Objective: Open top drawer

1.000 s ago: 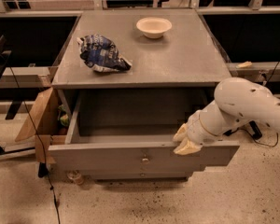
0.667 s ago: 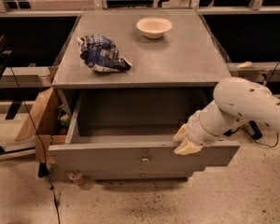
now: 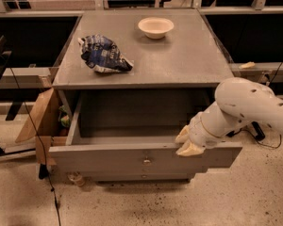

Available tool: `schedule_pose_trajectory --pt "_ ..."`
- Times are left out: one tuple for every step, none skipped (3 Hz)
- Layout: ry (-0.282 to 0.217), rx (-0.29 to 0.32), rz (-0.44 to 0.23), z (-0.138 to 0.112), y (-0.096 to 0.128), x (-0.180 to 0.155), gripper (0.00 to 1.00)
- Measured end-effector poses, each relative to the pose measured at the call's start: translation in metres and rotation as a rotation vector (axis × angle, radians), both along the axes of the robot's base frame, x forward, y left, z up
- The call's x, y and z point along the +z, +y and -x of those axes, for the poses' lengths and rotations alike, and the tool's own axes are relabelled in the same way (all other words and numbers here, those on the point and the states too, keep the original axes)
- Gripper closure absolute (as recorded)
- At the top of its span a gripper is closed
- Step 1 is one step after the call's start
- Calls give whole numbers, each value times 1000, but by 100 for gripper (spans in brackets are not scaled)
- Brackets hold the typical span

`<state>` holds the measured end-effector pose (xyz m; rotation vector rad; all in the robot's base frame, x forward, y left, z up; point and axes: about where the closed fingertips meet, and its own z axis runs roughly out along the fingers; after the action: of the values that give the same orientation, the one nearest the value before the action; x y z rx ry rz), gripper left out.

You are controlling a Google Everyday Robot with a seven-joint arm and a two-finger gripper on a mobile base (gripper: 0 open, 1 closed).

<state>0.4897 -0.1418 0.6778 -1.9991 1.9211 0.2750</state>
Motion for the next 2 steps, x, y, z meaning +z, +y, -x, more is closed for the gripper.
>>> schedule_pose_trajectory --pt "8 3 5 4 0 0 14" --pt "8 3 5 4 0 0 0"
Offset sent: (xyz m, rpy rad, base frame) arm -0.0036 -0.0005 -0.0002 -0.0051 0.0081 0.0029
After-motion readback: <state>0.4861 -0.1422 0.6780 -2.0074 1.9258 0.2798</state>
